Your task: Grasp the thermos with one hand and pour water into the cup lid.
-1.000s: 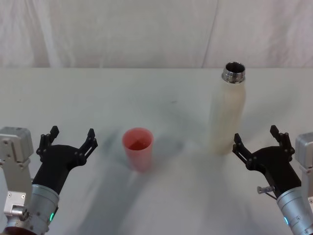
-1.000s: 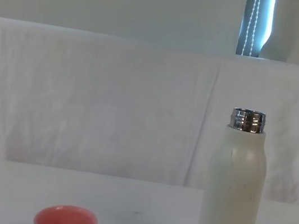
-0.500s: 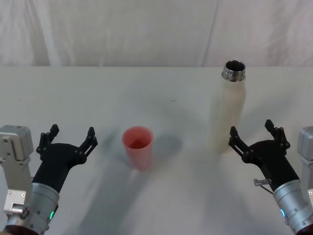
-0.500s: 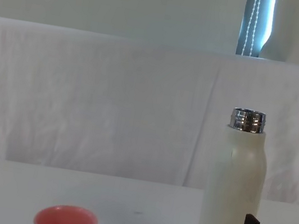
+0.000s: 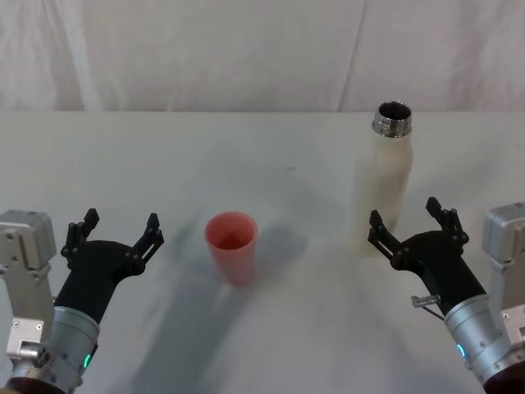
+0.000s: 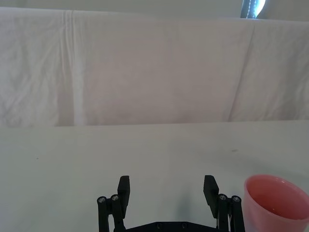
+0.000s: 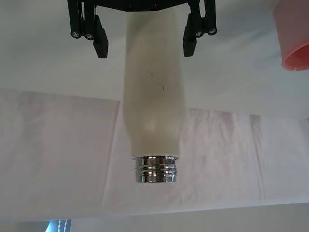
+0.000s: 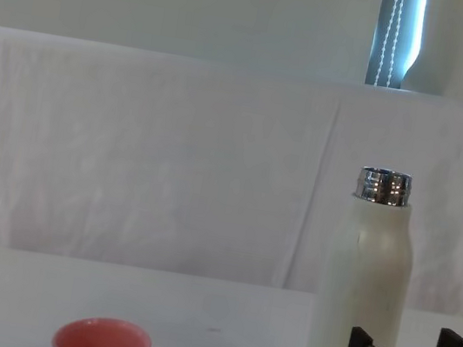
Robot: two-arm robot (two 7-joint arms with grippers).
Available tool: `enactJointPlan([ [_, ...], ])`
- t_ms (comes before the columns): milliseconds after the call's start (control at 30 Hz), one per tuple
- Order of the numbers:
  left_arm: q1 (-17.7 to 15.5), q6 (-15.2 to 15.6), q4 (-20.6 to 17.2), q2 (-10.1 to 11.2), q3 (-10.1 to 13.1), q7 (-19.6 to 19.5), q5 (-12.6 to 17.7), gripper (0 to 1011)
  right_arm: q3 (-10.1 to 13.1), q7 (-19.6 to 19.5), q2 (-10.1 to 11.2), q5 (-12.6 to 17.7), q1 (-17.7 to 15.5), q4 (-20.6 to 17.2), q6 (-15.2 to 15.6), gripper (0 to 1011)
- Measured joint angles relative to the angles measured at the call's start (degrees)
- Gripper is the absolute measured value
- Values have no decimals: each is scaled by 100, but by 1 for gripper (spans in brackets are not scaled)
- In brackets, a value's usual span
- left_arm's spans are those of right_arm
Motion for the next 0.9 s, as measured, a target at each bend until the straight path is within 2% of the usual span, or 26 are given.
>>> enactJointPlan([
  [900,0,0,0,0,0,0,0,1001,-37,194,-157,-73,553,511,-24,1002],
])
